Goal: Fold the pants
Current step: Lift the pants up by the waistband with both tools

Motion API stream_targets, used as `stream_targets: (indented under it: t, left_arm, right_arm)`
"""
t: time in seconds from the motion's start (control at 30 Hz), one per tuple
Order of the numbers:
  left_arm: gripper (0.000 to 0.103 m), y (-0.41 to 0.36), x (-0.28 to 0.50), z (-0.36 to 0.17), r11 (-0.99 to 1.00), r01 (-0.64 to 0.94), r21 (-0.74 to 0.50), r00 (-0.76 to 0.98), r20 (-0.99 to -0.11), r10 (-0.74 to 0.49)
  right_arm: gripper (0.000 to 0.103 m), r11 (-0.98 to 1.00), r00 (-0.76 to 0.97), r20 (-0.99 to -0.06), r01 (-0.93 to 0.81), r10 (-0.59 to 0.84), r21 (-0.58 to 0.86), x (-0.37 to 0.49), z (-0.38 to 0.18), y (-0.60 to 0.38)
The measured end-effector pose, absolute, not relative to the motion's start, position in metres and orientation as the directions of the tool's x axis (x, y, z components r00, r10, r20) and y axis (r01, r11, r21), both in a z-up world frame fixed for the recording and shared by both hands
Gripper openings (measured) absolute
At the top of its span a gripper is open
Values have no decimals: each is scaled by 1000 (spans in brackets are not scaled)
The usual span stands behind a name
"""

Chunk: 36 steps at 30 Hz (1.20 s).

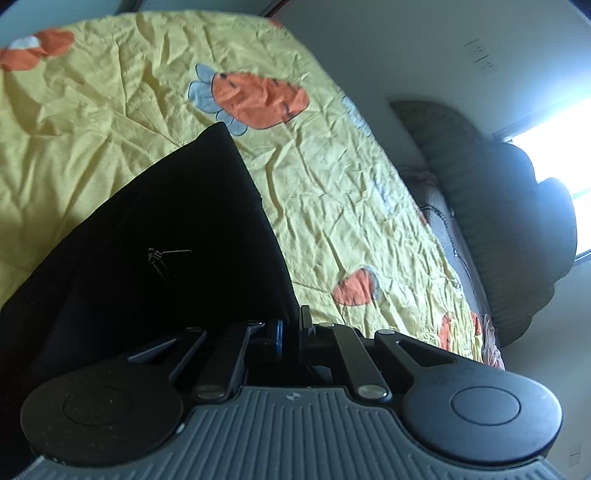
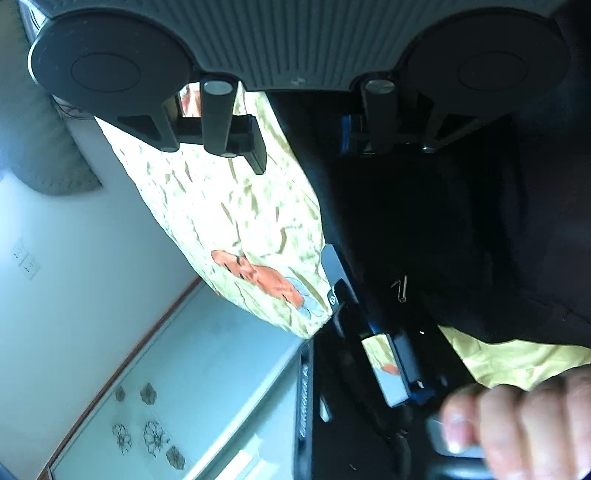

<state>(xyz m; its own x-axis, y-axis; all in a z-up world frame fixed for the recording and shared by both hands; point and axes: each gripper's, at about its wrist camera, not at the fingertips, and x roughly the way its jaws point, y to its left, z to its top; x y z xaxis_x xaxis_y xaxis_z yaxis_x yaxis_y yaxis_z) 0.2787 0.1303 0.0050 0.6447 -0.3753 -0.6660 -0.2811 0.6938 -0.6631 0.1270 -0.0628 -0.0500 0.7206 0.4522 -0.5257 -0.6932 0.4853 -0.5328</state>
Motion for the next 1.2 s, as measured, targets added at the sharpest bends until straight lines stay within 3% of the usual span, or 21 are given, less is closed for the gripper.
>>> stream_targets:
  t: [0.03,0.07,0.1,0.17,0.27,0.33,0.4,0.43,0.47,0.63,0.87,0.97,1.2]
  left_arm:
    - [6,129,273,6,697,-270,-665,657,-656,-371]
    - [6,129,269,6,700,-260,-665,668,-648,-367]
    - [9,128,267,6,706,-251,-662,676,-642,-361]
    - [31,128,268,5,719,-252,-648,689,-642,-337]
    - [48,137,268,4,706,-267,-656,710,-629,-317]
    - [51,139,271,4,715,-274,-643,719,-631,-291]
    - [38,139,274,2,720,-281,-634,706,-645,-293]
    - [16,139,272,2,728,-285,-624,702,-653,-284]
    - [9,138,270,2,737,-286,-613,700,-659,-276]
    - [7,146,233,8,733,-266,-626,749,-613,-252]
    - [7,142,204,12,756,-223,-615,768,-589,-251]
    - [7,145,197,12,744,-225,-629,763,-589,-267]
    - [7,154,157,23,769,-174,-615,772,-570,-281]
  right_arm:
    - [34,491,712,-528,-702,462,-517,128,-48,-62]
    - [15,497,706,-533,-708,466,-503,129,-45,-60]
    - [9,493,701,-535,-713,472,-499,127,-44,-59]
    - [8,462,713,-519,-701,471,-544,117,-44,-52]
    - [7,406,716,-514,-695,473,-593,96,-48,-48]
    - [7,380,726,-509,-681,463,-626,87,-52,-45]
    - [7,390,717,-517,-692,467,-607,88,-52,-46]
    - [7,396,718,-517,-692,466,-603,88,-53,-46]
    - [7,400,727,-512,-683,457,-612,89,-53,-45]
    - [15,443,791,-475,-610,385,-657,96,-58,-55]
    - [15,591,840,-496,-520,220,-617,132,-48,-106]
    - [7,615,856,-487,-479,171,-626,135,-45,-120]
    - [4,590,884,-427,-449,188,-671,93,-24,-112]
